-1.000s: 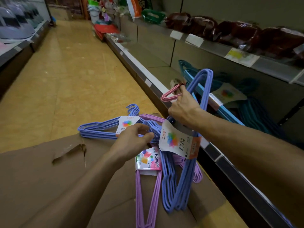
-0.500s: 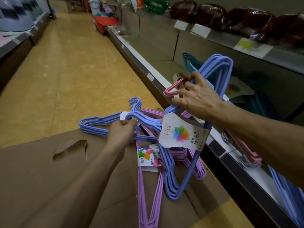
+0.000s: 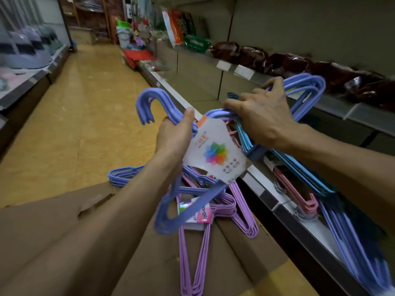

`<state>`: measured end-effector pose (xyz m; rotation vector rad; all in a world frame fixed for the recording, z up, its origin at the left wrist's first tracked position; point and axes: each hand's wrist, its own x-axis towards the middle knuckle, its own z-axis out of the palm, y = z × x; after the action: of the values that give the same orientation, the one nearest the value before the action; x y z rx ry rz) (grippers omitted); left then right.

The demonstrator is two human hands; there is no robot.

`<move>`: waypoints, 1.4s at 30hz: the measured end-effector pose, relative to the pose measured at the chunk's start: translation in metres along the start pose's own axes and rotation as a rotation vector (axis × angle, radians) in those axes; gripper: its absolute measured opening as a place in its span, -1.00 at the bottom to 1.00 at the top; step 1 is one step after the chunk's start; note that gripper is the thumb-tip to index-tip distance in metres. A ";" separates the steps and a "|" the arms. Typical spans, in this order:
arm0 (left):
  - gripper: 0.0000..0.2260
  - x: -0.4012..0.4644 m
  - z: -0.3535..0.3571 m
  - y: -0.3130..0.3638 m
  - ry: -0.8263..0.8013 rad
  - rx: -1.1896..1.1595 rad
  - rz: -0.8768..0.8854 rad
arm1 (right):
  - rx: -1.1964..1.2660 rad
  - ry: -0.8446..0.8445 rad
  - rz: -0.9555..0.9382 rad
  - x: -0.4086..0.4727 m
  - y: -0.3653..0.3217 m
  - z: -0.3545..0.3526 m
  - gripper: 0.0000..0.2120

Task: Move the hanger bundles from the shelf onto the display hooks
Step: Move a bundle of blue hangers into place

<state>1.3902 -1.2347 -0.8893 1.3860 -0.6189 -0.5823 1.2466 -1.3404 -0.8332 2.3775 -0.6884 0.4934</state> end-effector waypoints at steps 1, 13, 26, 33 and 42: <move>-0.72 0.000 -0.003 0.007 0.042 -0.019 0.005 | 0.044 -0.006 0.043 0.000 -0.008 -0.005 -0.89; -0.76 0.004 -0.084 0.034 0.321 0.068 0.106 | 0.402 -0.365 0.065 -0.013 -0.129 0.008 -0.66; -0.72 -0.001 -0.151 0.053 0.210 0.152 0.187 | 1.415 -1.213 -0.103 0.042 -0.162 -0.012 -0.62; -0.71 -0.003 -0.183 0.043 0.226 0.149 0.130 | 2.253 -1.426 0.028 -0.009 -0.228 0.030 -0.81; -0.72 -0.028 -0.216 0.053 0.292 0.192 0.093 | 2.348 -1.424 -0.170 -0.003 -0.279 0.011 -0.68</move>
<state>1.5228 -1.0567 -0.8560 1.5778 -0.5089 -0.2434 1.4079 -1.1562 -0.9682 4.6653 0.0485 -1.9084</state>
